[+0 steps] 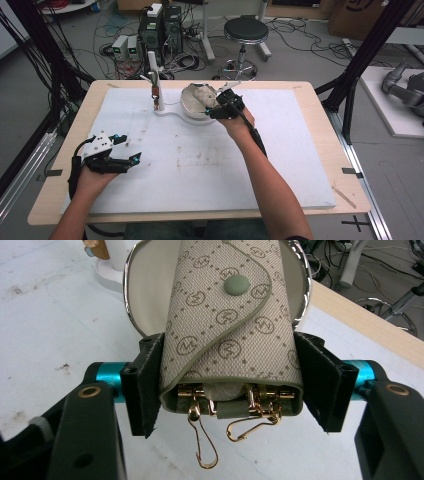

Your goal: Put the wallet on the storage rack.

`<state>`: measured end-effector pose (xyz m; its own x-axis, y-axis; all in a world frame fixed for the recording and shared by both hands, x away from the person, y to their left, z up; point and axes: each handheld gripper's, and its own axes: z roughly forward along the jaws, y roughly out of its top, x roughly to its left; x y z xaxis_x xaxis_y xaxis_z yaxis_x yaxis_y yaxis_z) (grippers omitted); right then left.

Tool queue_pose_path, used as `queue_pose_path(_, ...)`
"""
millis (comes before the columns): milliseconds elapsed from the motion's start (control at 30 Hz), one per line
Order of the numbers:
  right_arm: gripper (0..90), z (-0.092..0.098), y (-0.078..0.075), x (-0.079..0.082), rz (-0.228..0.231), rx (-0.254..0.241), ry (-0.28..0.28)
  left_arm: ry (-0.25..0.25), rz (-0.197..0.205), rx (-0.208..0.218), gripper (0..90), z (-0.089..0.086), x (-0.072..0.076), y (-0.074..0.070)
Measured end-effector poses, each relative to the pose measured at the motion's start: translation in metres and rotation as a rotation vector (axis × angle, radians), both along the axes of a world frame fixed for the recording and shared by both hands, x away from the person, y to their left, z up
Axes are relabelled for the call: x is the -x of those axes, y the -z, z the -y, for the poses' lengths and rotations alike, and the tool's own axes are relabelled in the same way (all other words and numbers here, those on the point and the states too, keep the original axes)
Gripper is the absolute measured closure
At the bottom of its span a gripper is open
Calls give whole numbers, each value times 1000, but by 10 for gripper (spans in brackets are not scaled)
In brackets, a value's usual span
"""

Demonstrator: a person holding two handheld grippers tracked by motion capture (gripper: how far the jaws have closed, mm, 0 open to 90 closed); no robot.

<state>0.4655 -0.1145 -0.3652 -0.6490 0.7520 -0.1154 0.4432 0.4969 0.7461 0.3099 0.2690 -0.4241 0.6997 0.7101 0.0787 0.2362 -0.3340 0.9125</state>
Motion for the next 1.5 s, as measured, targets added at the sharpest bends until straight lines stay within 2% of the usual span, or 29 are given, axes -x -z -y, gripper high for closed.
queue_pose_path(267, 341, -5, 1, -6, -1, 20, 11, 2, -1, -5, 179, 0, -1, 0)
queue_pose_path(600, 341, -7, -1, -3, -5, 40, 8, 3, 1, -6, 179, 0, -2, 0)
queue_pose_path(800, 341, -11, 2, -2, -24, 64, -5, 2, 1, -7, 179, -1, -2, 0)
queue_pose_path(967, 341, -15, 4, -3, -11, 65, -13, -1, 1, -3, 179, -1, -2, 0)
queue_pose_path(1367, 340, -26, 5, -12, -13, 75, -16, -5, 0, -4, 179, -3, -2, 0)
queue_pose_path(1400, 340, -28, 5, -13, 3, 78, -20, -6, -2, -4, 179, -3, -2, 0)
queue_pose_path(1500, 340, -33, 5, -15, 7, 76, -18, -6, 0, -5, 179, -4, -2, 0)
